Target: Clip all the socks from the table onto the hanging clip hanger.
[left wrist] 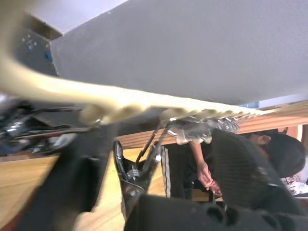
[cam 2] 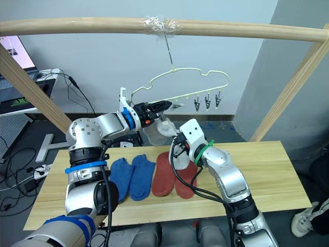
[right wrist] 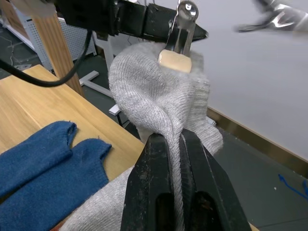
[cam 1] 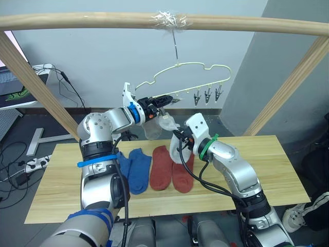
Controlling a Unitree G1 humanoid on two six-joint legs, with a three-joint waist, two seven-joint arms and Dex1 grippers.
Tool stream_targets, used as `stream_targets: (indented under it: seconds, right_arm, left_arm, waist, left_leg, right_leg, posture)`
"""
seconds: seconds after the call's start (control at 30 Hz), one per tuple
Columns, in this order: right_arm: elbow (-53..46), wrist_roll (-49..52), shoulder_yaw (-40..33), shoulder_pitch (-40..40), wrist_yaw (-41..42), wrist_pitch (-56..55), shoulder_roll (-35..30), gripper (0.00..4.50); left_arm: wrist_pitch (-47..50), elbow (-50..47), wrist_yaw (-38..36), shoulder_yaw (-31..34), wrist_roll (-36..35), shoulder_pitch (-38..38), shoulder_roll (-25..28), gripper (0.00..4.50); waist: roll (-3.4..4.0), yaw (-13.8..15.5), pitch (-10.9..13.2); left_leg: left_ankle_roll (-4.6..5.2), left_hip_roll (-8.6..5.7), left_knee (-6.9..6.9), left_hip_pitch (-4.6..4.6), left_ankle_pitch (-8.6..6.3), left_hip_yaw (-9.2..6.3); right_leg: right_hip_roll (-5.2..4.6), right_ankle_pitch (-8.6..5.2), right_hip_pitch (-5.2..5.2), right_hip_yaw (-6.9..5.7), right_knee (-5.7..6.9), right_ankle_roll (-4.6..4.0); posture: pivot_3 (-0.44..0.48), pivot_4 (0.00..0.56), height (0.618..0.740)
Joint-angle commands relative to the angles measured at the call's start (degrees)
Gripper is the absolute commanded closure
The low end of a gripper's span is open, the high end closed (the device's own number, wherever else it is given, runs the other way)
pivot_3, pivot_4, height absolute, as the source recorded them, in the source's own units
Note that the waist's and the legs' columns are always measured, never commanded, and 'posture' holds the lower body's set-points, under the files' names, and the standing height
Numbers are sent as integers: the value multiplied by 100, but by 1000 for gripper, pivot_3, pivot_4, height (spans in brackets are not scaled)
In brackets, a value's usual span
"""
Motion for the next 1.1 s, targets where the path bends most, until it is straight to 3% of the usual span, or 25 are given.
stream_targets:
  seconds: [0.03, 0.33, 0.5, 0.77, 0.9, 1.0, 1.1]
  right_arm:
    - [73, 85, -121, -192, -33, -243, 72, 4500]
    - [470, 153, -149, -378, 60, -485, 179, 4500]
    - [488, 724, -302, -248, 274, -166, 471, 2884]
    - [429, 476, -225, 389, 264, -451, -94, 31]
    - [51, 375, -414, 696, 186, -500, -521, 31]
    - [-308, 517, -615, 907, 258, -494, -737, 0]
    - [-805, 691, -831, 1103, 370, -409, -940, 0]
  left_arm:
    - [276, -655, 213, 142, -308, 165, -47, 34]
    - [835, -2523, 84, -198, -650, 1117, 577, 34]
    - [201, -3366, -450, -746, -398, 1772, 1277, 0]
    - [-2528, -4108, -1066, -2261, 1346, 2856, 1715, 0]
    - [-3573, -4024, -1008, -2844, 2015, 3015, 1362, 0]
    - [-4248, -3824, -1084, -3184, 2403, 3069, 1095, 605]
    - [-4972, -3381, -945, -3575, 3021, 3018, 856, 1505]
  waist:
    - [1, -1, 1]
    - [1, 28, 2]
    - [2, 93, 2]
    - [3, 308, 2]
    - [3, 331, 3]
    - [3, 323, 3]
    - [8, 299, 1]
  left_leg:
    - [0, 0, -1, 0, 0, 0]
    - [-2, 2, -7, -3, -1, -3]
    - [-3, 2, -10, -3, -2, -3]
    - [-4, 1, -10, -21, -2, 3]
    - [-4, -9, -8, -55, -3, 5]
    - [-3, -10, -6, -73, -3, 5]
    - [-2, -6, -8, -69, -4, 2]
  right_leg:
    - [0, 0, 0, 0, 0, 0]
    - [-1, 0, -4, -3, -2, 0]
    - [-1, -1, -5, -3, -4, -1]
    - [-7, -1, -5, -2, -51, -15]
    - [-20, 3, -17, -3, -75, -9]
    - [-20, 6, -31, -4, -76, -3]
    - [-15, 6, -33, -8, -71, -3]
  posture:
    - [131, 178, 740]
    - [165, 168, 740]
    - [180, 164, 740]
    - [187, 161, 740]
    - [156, 168, 740]
    - [143, 168, 740]
    - [129, 170, 740]
